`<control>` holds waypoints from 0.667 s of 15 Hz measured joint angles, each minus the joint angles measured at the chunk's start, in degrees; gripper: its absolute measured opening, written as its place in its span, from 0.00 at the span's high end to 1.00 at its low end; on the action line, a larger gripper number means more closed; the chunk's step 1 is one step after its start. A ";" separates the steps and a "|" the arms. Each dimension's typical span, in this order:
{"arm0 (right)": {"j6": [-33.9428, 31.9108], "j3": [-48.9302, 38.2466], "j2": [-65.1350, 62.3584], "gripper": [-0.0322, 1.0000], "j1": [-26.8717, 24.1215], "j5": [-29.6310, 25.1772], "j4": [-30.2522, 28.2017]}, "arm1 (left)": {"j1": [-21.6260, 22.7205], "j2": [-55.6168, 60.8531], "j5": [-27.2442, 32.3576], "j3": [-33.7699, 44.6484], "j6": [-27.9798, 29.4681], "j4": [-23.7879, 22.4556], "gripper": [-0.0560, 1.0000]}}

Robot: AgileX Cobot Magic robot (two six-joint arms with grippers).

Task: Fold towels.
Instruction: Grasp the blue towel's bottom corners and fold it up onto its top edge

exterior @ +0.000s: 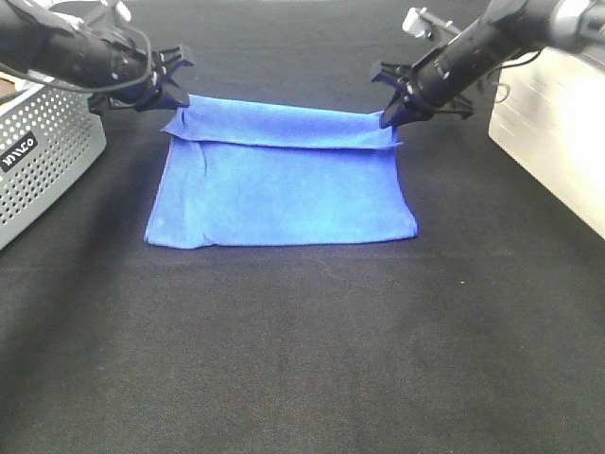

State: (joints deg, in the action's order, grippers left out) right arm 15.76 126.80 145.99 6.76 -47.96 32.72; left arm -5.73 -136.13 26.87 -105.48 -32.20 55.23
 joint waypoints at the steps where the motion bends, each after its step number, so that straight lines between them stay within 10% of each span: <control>1: 0.00 1.72 1.72 0.97 0.00 0.57 0.00 | 0.00 -2.01 0.00 -2.12 0.00 -0.06 0.94; 4: 0.00 3.15 3.95 0.94 0.00 1.66 0.29 | -0.23 -5.33 -0.06 -5.10 -0.11 -0.06 0.75; 7: 0.00 3.27 3.95 0.44 0.00 1.15 0.46 | -0.74 -5.21 -0.23 -5.39 -3.32 -0.11 0.28; 10: 0.00 3.27 2.81 0.26 0.00 -3.27 -0.92 | -0.57 -4.64 1.55 -5.39 -3.72 -0.52 0.25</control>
State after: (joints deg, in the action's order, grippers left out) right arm 15.76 130.06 148.80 6.76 -51.22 31.80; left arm -6.30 -140.78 28.42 -110.87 -35.92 54.72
